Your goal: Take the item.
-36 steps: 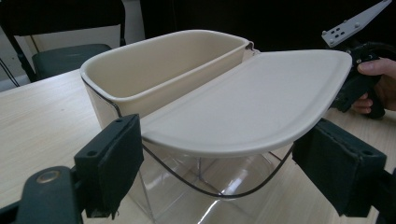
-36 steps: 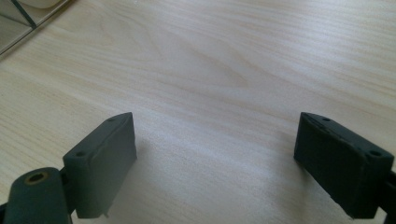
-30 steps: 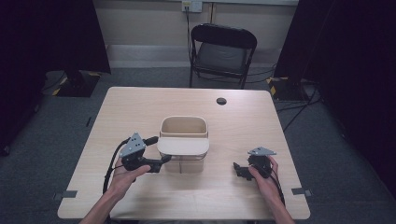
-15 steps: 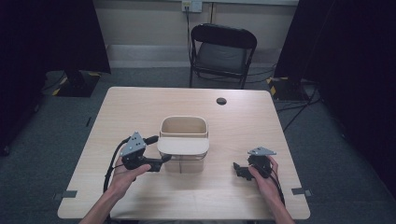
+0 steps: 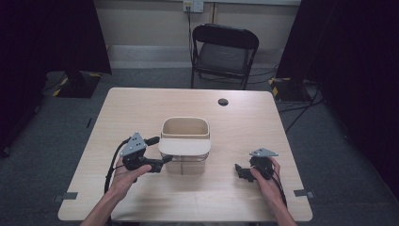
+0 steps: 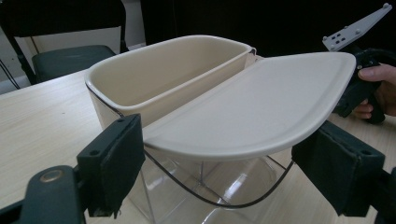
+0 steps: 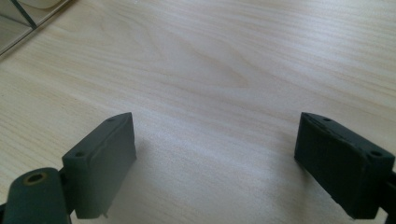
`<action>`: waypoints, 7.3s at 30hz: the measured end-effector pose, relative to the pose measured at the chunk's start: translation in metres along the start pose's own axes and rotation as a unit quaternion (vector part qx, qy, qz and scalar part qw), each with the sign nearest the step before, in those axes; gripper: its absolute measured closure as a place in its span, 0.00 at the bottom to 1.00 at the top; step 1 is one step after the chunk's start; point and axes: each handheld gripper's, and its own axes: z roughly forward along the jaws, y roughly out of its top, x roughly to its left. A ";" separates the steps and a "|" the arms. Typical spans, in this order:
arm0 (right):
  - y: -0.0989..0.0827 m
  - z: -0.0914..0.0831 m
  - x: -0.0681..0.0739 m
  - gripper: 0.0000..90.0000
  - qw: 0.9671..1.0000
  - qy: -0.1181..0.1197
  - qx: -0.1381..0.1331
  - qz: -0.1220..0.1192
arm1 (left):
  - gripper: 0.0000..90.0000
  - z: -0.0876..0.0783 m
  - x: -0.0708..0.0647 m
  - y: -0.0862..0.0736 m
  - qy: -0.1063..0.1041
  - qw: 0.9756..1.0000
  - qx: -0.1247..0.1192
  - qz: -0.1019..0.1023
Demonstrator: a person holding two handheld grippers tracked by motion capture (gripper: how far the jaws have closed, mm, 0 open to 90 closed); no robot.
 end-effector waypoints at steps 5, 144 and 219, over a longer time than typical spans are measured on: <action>0.000 0.000 0.000 0.13 1.000 0.000 0.000 0.000 | 0.18 0.001 0.001 0.003 -0.002 1.000 0.003 0.006; 0.000 0.000 0.000 0.13 1.000 0.000 0.000 0.000 | 0.41 0.016 0.013 0.026 -0.026 0.999 0.015 -0.018; 0.000 0.000 0.000 0.13 1.000 0.000 0.000 0.000 | 0.41 0.016 0.013 0.026 -0.027 0.999 0.016 -0.016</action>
